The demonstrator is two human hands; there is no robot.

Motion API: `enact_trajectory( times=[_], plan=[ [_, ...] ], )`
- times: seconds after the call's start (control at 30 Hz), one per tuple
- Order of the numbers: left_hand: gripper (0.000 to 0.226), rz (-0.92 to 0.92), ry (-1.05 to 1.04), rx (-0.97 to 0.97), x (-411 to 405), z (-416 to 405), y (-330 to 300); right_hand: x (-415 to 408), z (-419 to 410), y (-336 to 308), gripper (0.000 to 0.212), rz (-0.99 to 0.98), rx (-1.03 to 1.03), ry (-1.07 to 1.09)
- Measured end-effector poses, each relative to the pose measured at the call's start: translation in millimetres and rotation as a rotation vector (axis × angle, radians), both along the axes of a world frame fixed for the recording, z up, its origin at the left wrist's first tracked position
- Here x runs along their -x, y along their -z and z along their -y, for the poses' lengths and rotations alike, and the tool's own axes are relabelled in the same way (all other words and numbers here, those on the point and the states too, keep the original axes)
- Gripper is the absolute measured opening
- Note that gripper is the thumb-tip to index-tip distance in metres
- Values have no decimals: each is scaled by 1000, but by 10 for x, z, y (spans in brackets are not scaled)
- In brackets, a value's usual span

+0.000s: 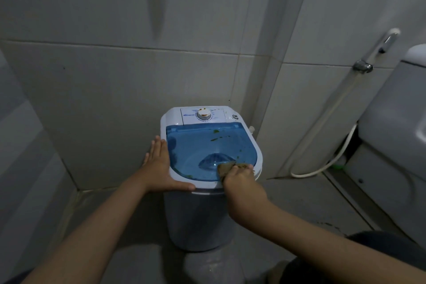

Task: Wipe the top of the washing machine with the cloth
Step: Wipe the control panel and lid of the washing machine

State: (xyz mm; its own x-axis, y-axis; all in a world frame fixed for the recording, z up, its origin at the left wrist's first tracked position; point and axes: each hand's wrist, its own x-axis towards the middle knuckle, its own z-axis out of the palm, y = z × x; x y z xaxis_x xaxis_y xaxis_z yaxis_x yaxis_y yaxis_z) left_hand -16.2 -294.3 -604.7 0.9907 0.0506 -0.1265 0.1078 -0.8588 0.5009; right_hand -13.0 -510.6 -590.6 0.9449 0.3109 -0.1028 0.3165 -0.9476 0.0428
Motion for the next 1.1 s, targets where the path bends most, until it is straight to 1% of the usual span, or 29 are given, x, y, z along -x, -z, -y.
enact_trajectory(
  times=[0.1, 0.17, 0.23, 0.3, 0.37, 0.43, 0.5, 0.57, 0.6, 0.67, 0.73, 0.83, 0.87, 0.9, 0.97, 1.03, 1.1],
  plan=[
    [175, -6, 0, -4, -5, -9, -2, 46, -175, -41, 50, 39, 38, -130],
    [176, -18, 5, -3, -7, -18, -9, 106, -251, -115, 48, 16, 15, -199],
    [177, -29, 8, -4, -7, -22, -16, 170, -293, -215, 43, -20, -56, -261],
    [177, -39, 14, -10, -8, -31, -17, 252, -305, -347, 38, -88, -168, -320],
    [174, -53, 22, -16, -13, -37, -19, 313, -307, -487, 29, -149, -280, -340],
    [173, -67, 20, -16, -20, -50, -19, 312, -333, -619, 20, -196, -345, -331],
    [167, -74, 22, -16, -16, -43, -34, 200, -378, -711, 6, -279, -426, -288],
    [167, -75, 41, -4, 1, -38, -49, 31, -447, -765, 9, -372, -533, -264],
    [170, -66, 50, 8, 2, -31, -49, -51, -475, -781, 10, -361, -553, -280],
    [173, -39, 40, 34, -4, -43, -29, -193, -549, -776, 21, -206, -521, -380],
    [174, -28, 19, 54, -15, -63, 0, -278, -613, -727, 35, -66, -427, -518],
    [173, -47, 39, 44, -13, -71, 11, -337, -648, -588, 51, 4, -103, -737],
    [175, -50, 49, 37, -9, -67, 5, -338, -628, -530, 54, 20, -11, -779],
    [177, -55, 56, 33, -10, -66, 2, -340, -600, -467, 55, 36, 37, -805],
    [177, -57, 48, 24, -13, -54, -4, -347, -509, -375, 54, 64, 29, -837],
    [168, -50, 26, 8, -9, -31, 3, -359, -380, -325, 52, 73, -14, -865],
    [159, -37, 14, -4, -9, -26, 20, -387, -227, -300, 52, 85, -14, -890]
  ],
)
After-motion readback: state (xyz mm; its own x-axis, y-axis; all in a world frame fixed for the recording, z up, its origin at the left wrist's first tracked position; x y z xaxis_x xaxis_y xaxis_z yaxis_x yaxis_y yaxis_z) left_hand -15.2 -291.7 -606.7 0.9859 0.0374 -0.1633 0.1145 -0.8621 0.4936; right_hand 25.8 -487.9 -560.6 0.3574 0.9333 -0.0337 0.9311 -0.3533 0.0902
